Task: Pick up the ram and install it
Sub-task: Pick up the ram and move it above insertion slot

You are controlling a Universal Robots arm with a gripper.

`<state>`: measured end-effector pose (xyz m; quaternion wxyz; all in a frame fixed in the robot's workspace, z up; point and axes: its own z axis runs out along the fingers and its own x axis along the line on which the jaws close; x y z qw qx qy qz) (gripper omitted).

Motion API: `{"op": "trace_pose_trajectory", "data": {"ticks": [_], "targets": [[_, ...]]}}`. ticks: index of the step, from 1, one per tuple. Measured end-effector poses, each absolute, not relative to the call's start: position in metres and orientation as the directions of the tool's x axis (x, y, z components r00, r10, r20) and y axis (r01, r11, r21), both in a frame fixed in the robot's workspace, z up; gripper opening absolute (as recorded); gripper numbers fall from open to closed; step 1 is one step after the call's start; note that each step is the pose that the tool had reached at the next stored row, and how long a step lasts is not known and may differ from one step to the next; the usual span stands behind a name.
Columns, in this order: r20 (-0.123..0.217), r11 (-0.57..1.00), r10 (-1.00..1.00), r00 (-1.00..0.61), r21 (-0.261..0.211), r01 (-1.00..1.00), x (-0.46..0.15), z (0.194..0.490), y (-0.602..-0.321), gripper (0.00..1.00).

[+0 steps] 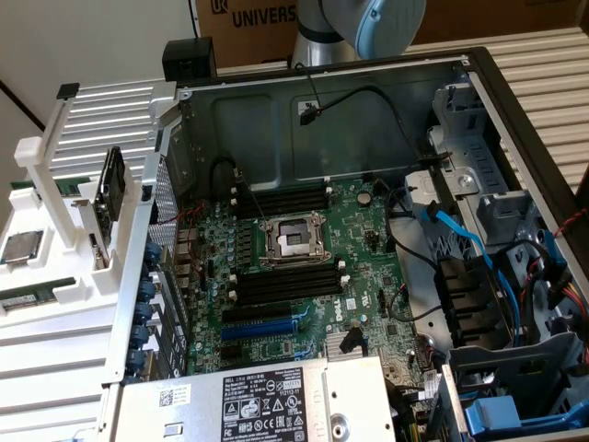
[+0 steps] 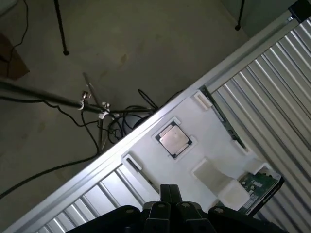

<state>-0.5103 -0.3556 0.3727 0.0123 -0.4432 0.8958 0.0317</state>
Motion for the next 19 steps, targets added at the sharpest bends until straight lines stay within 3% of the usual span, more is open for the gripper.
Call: {"op": "trace_pose_trajectory", "data": {"ticks": [19], "targets": [[-0.050,0.247,-0.967,-0.249,0.046,-0.968,-0.5103,0.3724,-0.3557,0.10]]}}
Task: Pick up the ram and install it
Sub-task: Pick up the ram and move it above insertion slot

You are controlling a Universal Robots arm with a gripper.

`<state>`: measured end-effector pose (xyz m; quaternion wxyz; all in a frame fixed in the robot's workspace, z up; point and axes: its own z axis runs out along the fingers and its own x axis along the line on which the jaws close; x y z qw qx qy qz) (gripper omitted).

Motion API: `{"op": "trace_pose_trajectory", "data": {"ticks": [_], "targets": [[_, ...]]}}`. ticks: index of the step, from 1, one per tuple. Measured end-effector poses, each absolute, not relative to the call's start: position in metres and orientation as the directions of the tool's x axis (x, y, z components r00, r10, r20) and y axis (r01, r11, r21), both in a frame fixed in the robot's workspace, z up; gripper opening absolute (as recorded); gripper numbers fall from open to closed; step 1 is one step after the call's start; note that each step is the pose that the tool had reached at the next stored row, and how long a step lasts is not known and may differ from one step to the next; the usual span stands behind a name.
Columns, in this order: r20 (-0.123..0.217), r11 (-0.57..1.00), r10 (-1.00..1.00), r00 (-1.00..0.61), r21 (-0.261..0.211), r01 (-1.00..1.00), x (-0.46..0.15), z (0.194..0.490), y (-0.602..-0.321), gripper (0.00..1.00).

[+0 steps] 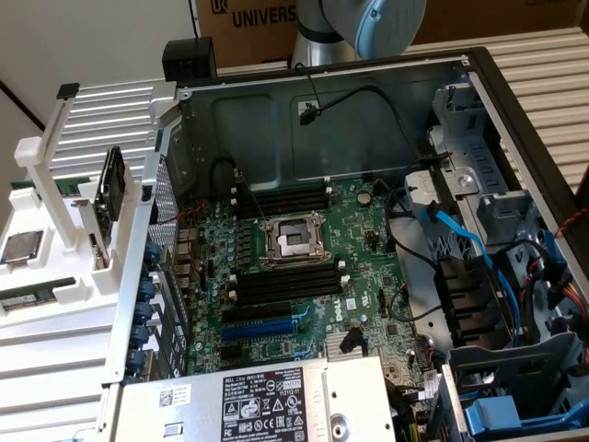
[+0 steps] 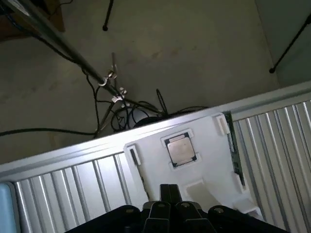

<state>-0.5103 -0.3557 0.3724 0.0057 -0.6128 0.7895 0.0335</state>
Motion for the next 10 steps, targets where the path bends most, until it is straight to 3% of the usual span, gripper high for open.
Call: {"op": "trace_pose_trajectory", "data": {"ticks": [10], "targets": [[-0.050,-0.006,-0.999,0.003,0.046,-0.999,-0.5103,0.3702,-0.3556,0.10]]}}
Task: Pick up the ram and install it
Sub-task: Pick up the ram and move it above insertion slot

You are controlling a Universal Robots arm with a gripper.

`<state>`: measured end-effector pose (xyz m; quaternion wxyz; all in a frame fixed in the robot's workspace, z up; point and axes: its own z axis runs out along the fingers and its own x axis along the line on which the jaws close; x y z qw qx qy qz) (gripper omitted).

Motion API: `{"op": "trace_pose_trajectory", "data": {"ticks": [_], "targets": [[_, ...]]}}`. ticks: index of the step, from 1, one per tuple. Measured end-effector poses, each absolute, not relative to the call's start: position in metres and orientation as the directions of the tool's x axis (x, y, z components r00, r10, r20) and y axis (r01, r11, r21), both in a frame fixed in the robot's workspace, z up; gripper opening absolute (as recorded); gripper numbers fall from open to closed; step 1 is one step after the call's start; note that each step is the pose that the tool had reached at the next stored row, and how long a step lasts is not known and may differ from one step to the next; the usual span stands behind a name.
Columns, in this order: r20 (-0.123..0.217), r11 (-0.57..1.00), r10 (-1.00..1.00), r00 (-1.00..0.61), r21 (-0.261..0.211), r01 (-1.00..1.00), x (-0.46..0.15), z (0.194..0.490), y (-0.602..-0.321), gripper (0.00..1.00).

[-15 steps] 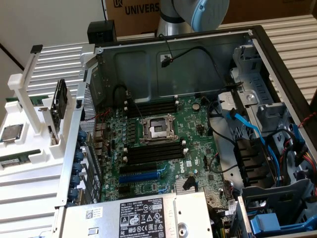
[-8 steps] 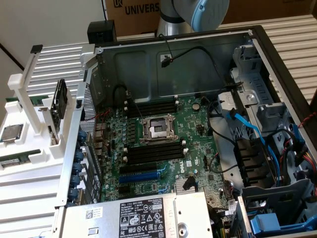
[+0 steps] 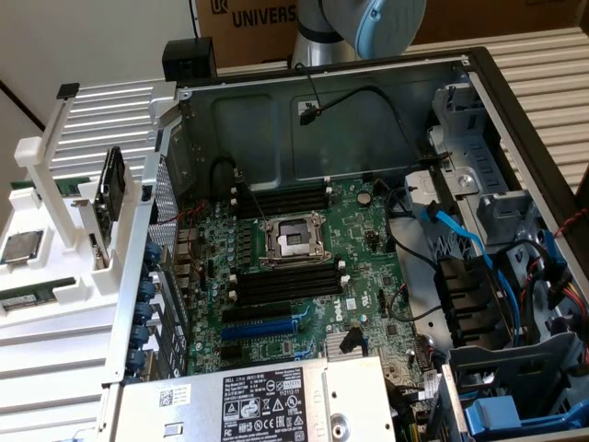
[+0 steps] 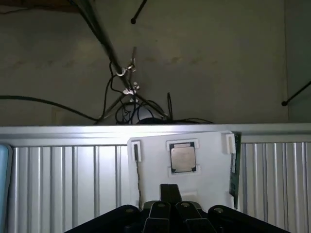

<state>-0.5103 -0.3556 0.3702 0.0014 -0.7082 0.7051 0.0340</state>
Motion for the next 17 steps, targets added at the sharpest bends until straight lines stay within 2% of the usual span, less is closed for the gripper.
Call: {"op": "trace_pose_trajectory", "data": {"ticks": [6,17], "targets": [[-0.050,-0.107,-0.993,0.105,0.046,-0.993,-0.5103,0.3690,-0.3556,0.10],[-0.048,-0.110,-0.993,0.108,0.046,-0.993,-0.5103,0.3650,-0.3558,0.10]]}}
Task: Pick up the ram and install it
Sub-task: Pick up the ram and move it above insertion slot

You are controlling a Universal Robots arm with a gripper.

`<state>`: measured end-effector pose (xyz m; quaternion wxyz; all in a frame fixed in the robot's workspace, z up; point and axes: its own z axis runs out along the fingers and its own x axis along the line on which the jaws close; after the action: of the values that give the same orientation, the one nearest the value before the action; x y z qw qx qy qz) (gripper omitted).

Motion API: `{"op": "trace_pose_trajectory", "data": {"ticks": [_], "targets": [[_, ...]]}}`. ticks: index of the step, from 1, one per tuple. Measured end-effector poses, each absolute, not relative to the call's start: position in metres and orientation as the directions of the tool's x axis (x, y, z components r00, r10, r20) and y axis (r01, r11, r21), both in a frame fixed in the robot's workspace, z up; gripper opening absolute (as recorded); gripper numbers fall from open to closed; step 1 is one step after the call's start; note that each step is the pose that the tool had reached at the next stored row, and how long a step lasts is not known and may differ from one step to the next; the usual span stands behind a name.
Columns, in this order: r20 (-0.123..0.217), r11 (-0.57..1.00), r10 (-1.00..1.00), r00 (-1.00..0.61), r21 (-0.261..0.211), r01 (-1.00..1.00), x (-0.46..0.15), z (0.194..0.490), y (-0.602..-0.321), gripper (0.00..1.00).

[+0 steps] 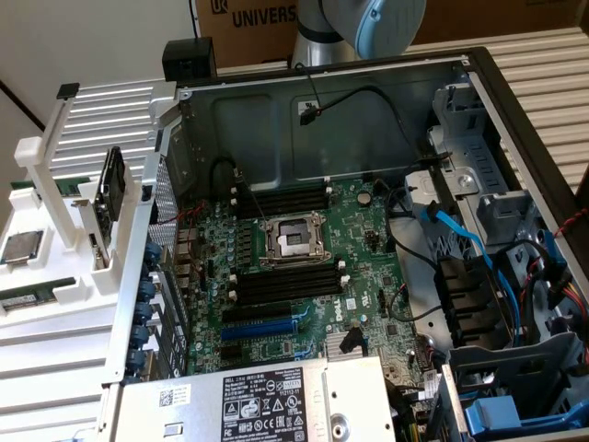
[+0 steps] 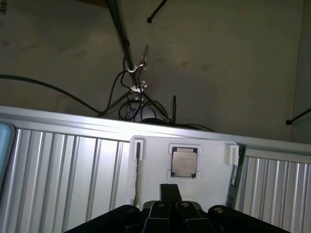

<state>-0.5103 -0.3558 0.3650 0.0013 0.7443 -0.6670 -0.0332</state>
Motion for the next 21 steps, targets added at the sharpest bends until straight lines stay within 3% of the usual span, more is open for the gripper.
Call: {"op": "trace_pose_trajectory", "data": {"ticks": [21], "targets": [[-0.045,-0.111,-0.993,0.110,0.021,-0.994,-0.524,0.327,-0.359,0.10]]}}
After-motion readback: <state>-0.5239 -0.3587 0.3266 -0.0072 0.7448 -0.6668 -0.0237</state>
